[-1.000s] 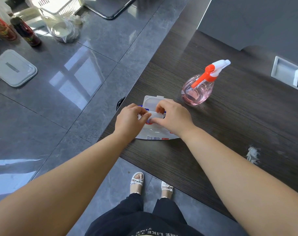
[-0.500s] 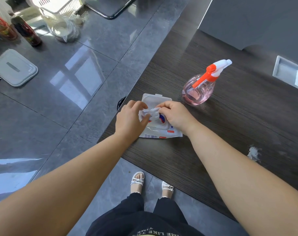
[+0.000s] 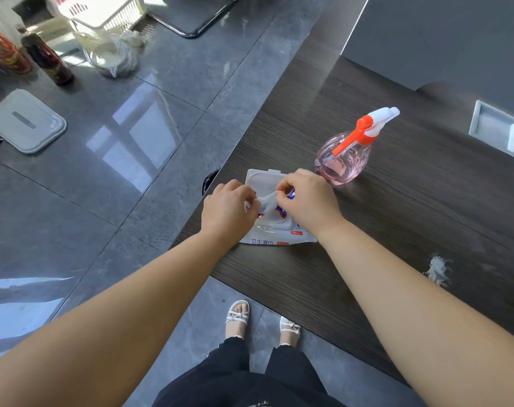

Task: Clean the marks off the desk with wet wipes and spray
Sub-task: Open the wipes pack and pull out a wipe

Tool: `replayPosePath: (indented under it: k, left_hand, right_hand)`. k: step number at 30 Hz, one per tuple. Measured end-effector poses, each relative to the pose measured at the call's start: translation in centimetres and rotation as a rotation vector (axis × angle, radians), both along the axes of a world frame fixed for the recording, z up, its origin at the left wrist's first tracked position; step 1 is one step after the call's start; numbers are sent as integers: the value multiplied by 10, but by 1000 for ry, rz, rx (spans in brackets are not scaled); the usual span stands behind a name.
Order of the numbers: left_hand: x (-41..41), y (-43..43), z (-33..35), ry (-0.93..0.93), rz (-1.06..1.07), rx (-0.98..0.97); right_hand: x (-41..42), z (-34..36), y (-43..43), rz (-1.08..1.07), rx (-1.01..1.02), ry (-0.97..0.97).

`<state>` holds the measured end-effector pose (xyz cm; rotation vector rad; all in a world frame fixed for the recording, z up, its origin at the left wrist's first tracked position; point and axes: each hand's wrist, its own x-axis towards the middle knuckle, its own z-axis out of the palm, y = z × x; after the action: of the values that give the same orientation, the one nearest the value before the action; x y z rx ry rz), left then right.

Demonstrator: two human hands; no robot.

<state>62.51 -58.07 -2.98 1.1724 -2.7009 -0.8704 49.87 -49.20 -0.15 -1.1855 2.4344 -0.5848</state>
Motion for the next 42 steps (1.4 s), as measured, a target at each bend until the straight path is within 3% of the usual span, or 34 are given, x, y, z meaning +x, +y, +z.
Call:
replayPosePath:
  k: [2, 6, 11, 18, 27, 32, 37, 42]
  left_hand:
    - [0, -1, 1, -25, -23, -23]
    - [1, -2, 6, -26, -64, -15]
    - [-1, -4, 9, -97, -154, -25]
    - [1, -13, 11, -137, -325, -89]
    - [2, -9, 6, 2, -167, 43]
    - [1, -6, 7, 26, -165, 11]
    - [7, -9, 8, -46, -331, -52]
    - [6, -11, 9, 16, -206, 14]
  right_hand:
    - [1, 0, 0, 12, -28, 0]
    - [1, 2, -1, -31, -26, -262]
    - [-1, 2, 1, -31, 5, -398]
    - [0, 4, 10, -187, -98, -655]
    - [0, 4, 14, -54, -79, -605]
    - [4, 4, 12, 70, 11, -338]
    - [1, 7, 18, -64, -106, -555]
    - [1, 1, 21, -204, -187, -727]
